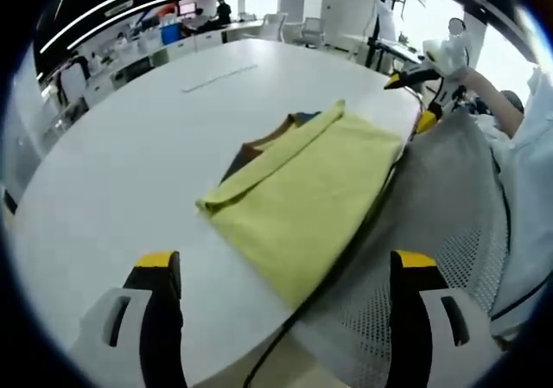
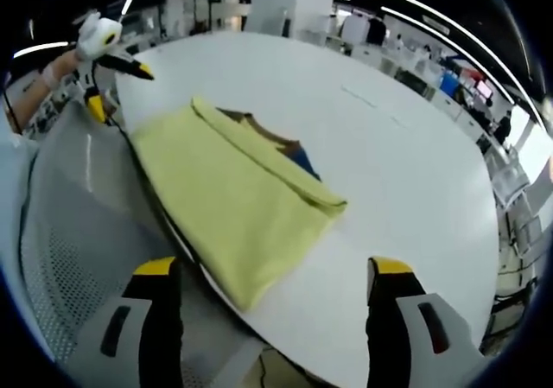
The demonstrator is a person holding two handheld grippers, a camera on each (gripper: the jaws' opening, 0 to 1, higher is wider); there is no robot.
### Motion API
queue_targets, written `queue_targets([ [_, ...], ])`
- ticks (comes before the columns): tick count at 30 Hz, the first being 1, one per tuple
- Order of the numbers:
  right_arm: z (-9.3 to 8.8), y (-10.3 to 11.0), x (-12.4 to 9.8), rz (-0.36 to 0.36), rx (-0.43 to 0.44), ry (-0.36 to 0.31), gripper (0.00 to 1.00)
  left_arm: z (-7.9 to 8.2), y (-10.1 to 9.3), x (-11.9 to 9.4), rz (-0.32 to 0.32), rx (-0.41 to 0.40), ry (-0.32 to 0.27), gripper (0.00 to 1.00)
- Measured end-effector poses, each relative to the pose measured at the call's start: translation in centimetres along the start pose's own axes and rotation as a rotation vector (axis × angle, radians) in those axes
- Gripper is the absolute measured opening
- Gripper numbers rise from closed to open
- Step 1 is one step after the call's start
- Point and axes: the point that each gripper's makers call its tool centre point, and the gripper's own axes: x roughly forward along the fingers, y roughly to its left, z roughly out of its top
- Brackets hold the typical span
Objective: Fold the garment on the visible template until the final outline fits inside the template.
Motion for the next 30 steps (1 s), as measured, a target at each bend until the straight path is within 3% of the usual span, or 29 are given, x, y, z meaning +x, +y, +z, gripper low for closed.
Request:
queue_targets([
  [15, 0.7, 0.2, 0.2, 0.016, 0.007, -0.040, 0.99, 0.5, -0.2, 0.0, -0.004, -0.003, -0.014, 1.00],
  [19, 0.8, 0.7, 0.2, 0.052, 0.047, -0.046, 1.00, 0.3, -0.3, 0.1, -0.008, 0.001, -0.003, 1.00],
  [23, 1.6, 0.2, 0.2, 0.022, 0.066, -0.097, 1.00, -0.1, -0.3, 0.2, -0.010, 0.009, 0.019, 1.00],
  [30, 1.8, 0.2, 0.2, 0.018, 0.056, -0.092, 1.00, -0.1, -0.1, 0.3, -0.006, 0.009, 0.020, 1.00],
])
